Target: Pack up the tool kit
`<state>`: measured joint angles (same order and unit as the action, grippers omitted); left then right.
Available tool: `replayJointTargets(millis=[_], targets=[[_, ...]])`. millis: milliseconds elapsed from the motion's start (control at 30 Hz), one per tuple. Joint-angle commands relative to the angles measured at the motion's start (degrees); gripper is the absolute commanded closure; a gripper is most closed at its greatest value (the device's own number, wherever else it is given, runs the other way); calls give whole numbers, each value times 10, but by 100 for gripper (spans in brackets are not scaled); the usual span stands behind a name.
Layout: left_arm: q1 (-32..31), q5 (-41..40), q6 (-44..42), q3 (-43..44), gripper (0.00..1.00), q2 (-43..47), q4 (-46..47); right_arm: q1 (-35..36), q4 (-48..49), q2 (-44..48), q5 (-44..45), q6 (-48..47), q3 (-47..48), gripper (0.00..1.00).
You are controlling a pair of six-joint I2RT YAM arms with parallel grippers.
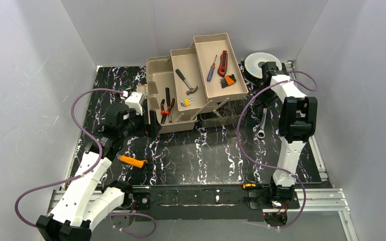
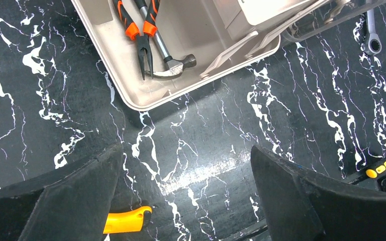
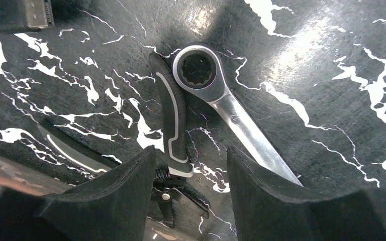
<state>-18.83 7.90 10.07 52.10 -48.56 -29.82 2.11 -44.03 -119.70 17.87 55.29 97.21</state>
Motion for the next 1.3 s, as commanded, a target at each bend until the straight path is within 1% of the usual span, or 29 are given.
replayJointTargets(millis=[0, 67, 133, 167, 200, 267, 367, 400, 467, 533, 567, 600, 667, 700, 767, 867, 933, 1067, 1100, 1133, 1167, 1267], targets=[[5, -13, -6, 3, 0, 17, -3, 5, -19, -26, 6, 27, 27, 39], [5, -14, -7, 3, 1, 18, -4, 5, -18, -39, 1, 33, 29, 40], [5, -14, -7, 3, 1, 18, -4, 5, -15, -51, -2, 35, 33, 43], [5, -14, -7, 3, 1, 17, -4, 5, -17, -57, -2, 35, 37, 50], [6, -14, -7, 4, 0, 18, -5, 5, -24, -62, 1, 34, 47, 54], [6, -14, -7, 4, 1, 19, -5, 5, -29, -67, 4, 34, 51, 59], [6, -15, -6, 5, 1, 20, -5, 5, -29, -66, 5, 33, 51, 61], [6, -15, -6, 5, 1, 21, -5, 5, -28, -65, 4, 31, 51, 65], [6, -15, -6, 5, 0, 23, -5, 5, -32, -57, 5, 32, 49, 67], [7, -16, -6, 4, 0, 24, -6, 5, -30, -41, 11, 34, 41, 68], [7, -16, -6, 4, 0, 24, -6, 5, -25, -29, 15, 35, 33, 72], [7, -16, -6, 3, 1, 25, -6, 5, -18, -17, 20, 35, 23, 72], [7, -17, -6, 4, 1, 26, -6, 5, -3, 8, 27, 37, 4, 72], [7, -16, -6, 4, 0, 26, -6, 5, 4, 16, 29, 38, -4, 69], [7, -17, -6, 3, 1, 28, -7, 5, 10, 21, 29, 36, -8, 59], [7, -16, -5, 3, 1, 29, -7, 5, -1, -1, 17, 33, 17, 49], [7, -15, -6, 3, 1, 28, -7, 5, -12, -27, 7, 24, 49, 45], [7, -16, -6, 4, 1, 27, -9, 5, -64, -86, 14, 21, 110, 44], [7, -17, -6, 4, 1, 28, -9, 5, -72, -95, 15, 23, 113, 45], [7, -18, -6, 4, 0, 30, -8, 5, -80, -99, 21, 23, 116, 48], [7, -19, -6, 4, 0, 30, -8, 7, -79, -95, 28, 25, 112, 49], [7, -19, -6, 4, 0, 28, -9, 6, -49, -79, 30, 32, 81, 53]])
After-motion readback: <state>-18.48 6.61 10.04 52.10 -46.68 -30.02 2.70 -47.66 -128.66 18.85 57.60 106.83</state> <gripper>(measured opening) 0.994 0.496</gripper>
